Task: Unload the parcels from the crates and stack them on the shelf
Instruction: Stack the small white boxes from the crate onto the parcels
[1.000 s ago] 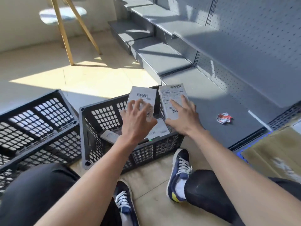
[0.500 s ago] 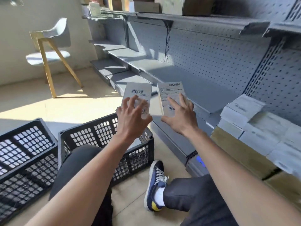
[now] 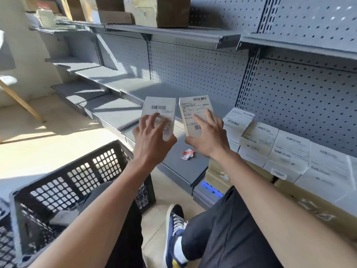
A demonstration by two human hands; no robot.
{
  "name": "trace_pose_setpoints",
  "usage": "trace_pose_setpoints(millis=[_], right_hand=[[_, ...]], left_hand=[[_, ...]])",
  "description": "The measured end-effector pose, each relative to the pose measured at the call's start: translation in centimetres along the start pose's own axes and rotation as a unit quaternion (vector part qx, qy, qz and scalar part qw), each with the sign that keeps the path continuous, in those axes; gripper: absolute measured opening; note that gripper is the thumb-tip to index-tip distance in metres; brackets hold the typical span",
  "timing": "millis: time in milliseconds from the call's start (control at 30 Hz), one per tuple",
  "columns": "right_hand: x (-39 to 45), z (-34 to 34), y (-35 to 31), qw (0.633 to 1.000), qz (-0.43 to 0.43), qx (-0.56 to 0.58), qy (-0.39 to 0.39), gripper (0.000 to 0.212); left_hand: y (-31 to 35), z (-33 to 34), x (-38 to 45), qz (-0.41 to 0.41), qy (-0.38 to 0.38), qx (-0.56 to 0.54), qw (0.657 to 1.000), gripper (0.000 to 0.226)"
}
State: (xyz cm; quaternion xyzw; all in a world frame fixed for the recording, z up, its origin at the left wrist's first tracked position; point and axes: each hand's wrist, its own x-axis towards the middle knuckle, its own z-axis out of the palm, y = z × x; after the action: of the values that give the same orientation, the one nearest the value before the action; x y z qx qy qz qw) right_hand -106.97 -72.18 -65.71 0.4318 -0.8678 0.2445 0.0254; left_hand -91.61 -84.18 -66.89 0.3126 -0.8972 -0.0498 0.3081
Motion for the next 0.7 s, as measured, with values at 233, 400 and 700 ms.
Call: trace_pose_setpoints(millis=[233, 400, 700], right_hand=[[-0.6, -1.4, 4.0, 0.999, 0.051, -0.008, 0.008, 0.088], [-1.7, -3.1, 7.5, 0.995, 0.09, -0.018, 0.032, 0.09], [-5.3, -7.3, 14.4, 0.979, 0.187, -0.051, 0.069, 0.087]], left_hand=[[3.4, 3.0, 1.5, 0.033, -0.021, -0.037, 0.999, 0.059], [7.4, 5.6, 2.4, 0.055, -0.047, -0.074, 0.995, 0.061], [15.7, 9.0, 3.5, 0.123, -0.08, -0.138, 0.98, 0.057]])
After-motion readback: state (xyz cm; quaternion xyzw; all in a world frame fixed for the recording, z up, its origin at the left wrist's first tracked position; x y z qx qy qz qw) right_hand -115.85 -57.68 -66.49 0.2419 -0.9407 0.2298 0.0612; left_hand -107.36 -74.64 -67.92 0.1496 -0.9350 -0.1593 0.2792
